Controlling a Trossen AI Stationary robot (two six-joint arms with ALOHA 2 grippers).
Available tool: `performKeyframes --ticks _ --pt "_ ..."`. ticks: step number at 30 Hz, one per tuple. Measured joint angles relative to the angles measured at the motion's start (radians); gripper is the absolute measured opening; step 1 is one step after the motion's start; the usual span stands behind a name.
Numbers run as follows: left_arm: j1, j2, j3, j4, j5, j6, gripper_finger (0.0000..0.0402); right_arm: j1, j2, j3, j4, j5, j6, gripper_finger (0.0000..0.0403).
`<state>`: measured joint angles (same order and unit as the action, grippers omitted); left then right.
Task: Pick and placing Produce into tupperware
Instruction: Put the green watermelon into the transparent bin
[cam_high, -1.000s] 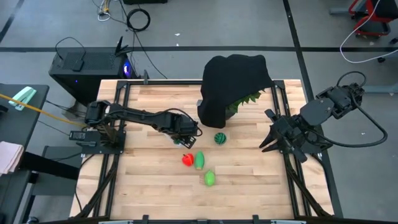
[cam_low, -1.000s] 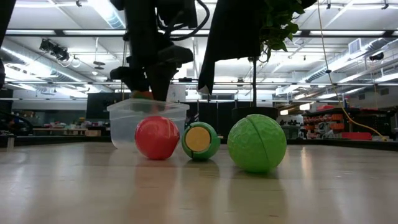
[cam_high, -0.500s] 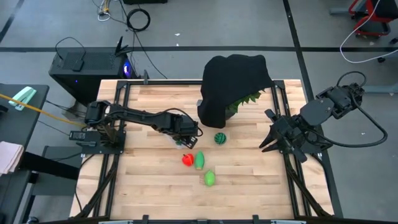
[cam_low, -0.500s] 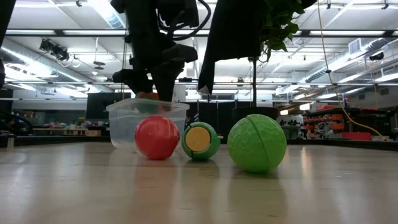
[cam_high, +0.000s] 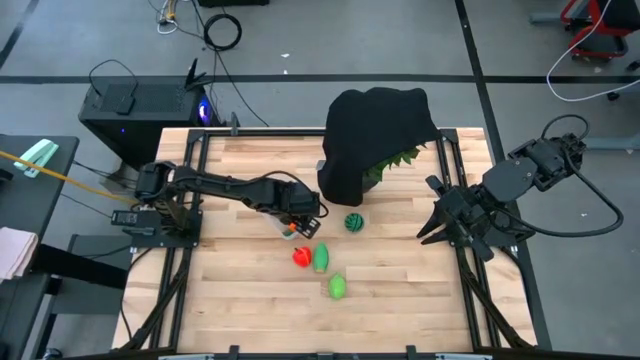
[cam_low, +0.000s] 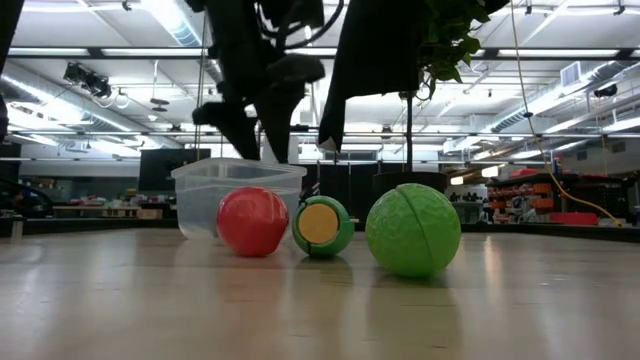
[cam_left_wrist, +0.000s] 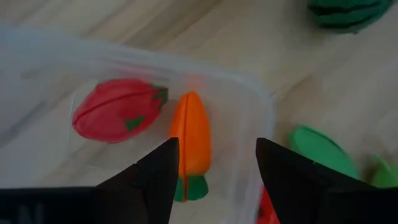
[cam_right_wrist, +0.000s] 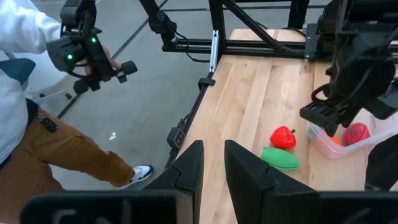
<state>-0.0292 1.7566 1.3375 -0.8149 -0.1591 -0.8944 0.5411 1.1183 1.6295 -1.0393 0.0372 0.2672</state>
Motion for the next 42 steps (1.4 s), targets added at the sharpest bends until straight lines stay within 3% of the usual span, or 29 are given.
performKeyframes --ticks 9,22,32,39,42 --pt "-0.036 -0.032 0.133 -0.079 -0.016 0.011 0.0218 0.0 -0.004 0.0 -0.003 0.0 0.003 0.0071" --pt "-0.308 -0.033 0.175 -0.028 -0.065 -0.164 0.0214 -0.001 -0.009 0.0 -0.008 0.0 -0.005 0.0071" --pt "-0.492 -0.011 0.175 0.056 -0.192 -0.594 0.0211 -0.001 -0.008 0.0 -0.008 0.012 0.003 0.0071" --pt "-0.556 0.014 0.175 0.015 -0.257 -0.94 0.0195 -0.001 -0.008 0.0 -0.006 0.016 -0.006 0.0071" --pt "-0.56 0.038 0.175 0.016 -0.275 -1.0 0.0188 -0.001 -0.006 0.0 -0.006 0.017 -0.007 0.0071"
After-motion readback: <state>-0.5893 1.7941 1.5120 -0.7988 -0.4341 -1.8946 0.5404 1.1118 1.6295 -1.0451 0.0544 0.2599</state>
